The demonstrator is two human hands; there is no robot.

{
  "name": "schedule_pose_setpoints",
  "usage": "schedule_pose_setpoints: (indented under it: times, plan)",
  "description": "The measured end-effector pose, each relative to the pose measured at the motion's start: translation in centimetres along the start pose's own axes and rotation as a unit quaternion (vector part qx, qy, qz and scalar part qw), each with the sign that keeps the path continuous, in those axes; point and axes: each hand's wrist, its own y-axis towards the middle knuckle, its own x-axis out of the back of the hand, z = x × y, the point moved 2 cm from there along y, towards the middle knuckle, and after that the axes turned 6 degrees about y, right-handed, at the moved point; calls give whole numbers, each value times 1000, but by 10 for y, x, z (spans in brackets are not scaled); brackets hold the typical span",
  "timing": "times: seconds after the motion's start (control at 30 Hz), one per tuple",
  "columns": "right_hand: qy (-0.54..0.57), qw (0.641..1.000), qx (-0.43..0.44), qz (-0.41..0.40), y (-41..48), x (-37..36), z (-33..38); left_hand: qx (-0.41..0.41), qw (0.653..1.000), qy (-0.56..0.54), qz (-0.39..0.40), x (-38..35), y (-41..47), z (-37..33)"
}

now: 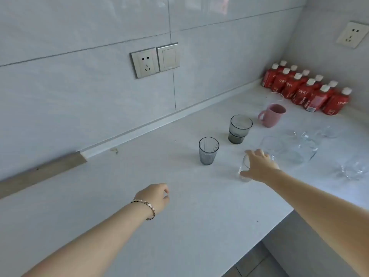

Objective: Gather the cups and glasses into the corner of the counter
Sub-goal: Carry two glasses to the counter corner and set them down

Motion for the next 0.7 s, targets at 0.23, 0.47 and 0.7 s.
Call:
schedule_pose_setpoints:
  times: [0.23, 0.47, 0.7]
  plan:
    - [43, 998, 21, 32, 34, -9, -29, 29, 997, -48, -57, 8, 57, -62]
    - [106, 994, 30, 7, 33, -8, -38, -6, 997, -63, -53, 29, 150, -130]
    - [119, 991, 61, 1, 20, -6, -12, 23, 993, -72, -94, 14, 162, -123]
